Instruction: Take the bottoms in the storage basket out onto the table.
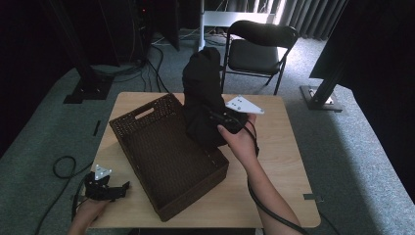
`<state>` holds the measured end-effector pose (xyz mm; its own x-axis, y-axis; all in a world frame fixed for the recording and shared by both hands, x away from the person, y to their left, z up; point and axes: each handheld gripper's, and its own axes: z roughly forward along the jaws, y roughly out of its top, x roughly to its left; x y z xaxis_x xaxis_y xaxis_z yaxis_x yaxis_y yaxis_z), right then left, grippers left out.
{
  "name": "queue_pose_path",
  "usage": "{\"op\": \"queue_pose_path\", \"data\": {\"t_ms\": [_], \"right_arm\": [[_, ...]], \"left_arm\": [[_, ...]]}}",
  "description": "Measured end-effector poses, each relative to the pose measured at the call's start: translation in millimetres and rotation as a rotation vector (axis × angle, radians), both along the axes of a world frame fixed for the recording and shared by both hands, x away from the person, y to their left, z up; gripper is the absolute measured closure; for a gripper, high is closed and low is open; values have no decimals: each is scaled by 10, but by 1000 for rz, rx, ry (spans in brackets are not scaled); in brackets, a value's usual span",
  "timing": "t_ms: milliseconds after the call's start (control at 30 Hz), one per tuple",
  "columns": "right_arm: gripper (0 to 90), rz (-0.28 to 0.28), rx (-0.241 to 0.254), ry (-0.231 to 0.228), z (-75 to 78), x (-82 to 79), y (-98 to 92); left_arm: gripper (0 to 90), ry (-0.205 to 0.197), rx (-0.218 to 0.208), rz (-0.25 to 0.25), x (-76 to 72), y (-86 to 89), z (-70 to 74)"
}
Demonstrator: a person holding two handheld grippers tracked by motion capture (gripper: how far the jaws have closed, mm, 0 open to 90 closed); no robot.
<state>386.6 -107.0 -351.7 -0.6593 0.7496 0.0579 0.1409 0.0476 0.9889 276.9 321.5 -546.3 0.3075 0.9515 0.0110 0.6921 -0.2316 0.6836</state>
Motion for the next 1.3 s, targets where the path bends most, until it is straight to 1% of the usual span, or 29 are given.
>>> {"op": "queue_pose_path", "data": {"t_ms": [67,200,300,367,467,567,600,633,667,800,967,1167,1300], "right_arm": [[616,-20,-8,-5,-31,9,-69],[615,-43,-6,11,-88,37,-179],[615,-64,-5,12,-122,56,-260],[615,-75,-15,7,-138,65,-314],[615,-91,-7,11,-160,78,-404],[615,-113,-9,15,-185,89,-496],[615,-113,-9,15,-185,89,-496],[615,-118,-8,18,-193,93,-529],[614,-135,-10,20,-215,100,-599],[614,-158,-16,30,-265,112,-713],[614,-182,-11,39,-349,110,-845],[613,-205,-31,59,-481,97,-990],[613,-219,-30,76,-570,100,-1054]], "left_arm": [[0,0,1,0,0,1,0],[0,0,0,0,0,0,0],[0,0,0,0,0,-1,-1],[0,0,0,0,0,0,0],[0,0,0,0,-1,0,0],[0,-1,-1,1,0,-1,-1],[0,-1,-1,1,0,-1,-1],[0,-1,-1,1,0,-1,-1],[0,-1,-1,2,0,-1,-1],[0,0,0,0,0,0,0],[0,0,1,-1,0,1,0],[0,0,1,0,0,0,0],[0,0,0,0,0,0,0]]}}
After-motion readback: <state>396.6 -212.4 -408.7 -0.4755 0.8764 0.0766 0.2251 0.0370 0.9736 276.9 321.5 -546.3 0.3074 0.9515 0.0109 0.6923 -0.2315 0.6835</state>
